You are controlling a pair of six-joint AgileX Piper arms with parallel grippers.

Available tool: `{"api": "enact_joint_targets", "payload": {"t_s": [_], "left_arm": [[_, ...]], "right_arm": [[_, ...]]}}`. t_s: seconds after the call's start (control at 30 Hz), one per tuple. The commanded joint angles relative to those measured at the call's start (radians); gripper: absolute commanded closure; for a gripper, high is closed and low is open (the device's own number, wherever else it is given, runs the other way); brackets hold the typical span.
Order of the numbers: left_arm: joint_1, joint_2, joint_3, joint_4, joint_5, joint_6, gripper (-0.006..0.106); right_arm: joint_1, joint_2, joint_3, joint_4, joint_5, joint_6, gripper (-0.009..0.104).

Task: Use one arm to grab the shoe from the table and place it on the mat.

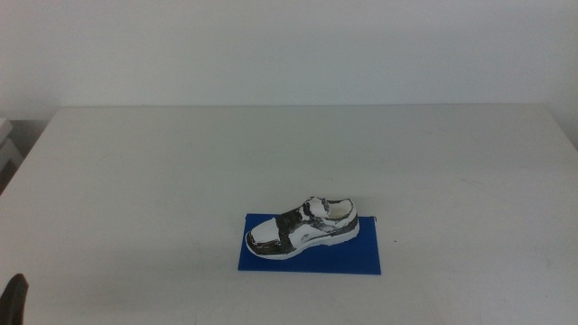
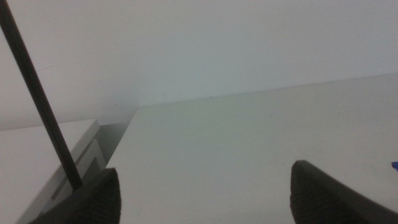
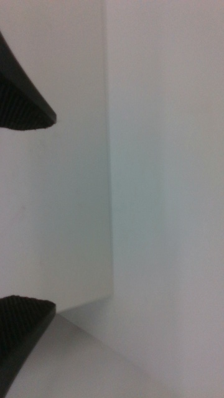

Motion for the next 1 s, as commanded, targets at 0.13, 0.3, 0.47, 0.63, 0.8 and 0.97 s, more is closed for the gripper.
{"api": "enact_joint_targets", "payload": {"t_s": [0.13,0.3,0.47,0.63,0.8,0.97], "left_arm": [[-0.005,-0.007,0.005,-0.009,-0.081,-0.006,0.007],[-0.005,-0.007,0.005,-0.009,-0.081,-0.006,0.007],[-0.005,-0.007,0.005,-0.009,-0.081,-0.006,0.007],[-0.005,-0.007,0.005,-0.009,-0.081,-0.006,0.007],[-0.005,-0.007,0.005,-0.009,-0.081,-0.006,0.007],[-0.005,-0.007,0.005,-0.009,-0.081,-0.006,0.007]], "right_arm": [[-0.233,-0.265,0.281,0.105,-0.340,-0.089,0.006],[-0.475,-0.440,0.555,0.379,-0.559,-0.304,0.006],[-0.636,-0.596,0.885,0.633,-0.785,-0.633,0.006],[-0.630,-0.760,1.203,0.726,-1.061,-0.749,0.006],[-0.630,-0.909,1.397,0.690,-1.144,-0.749,0.006],[-0.612,-1.023,1.535,0.654,-1.086,-0.737,0.006]]}}
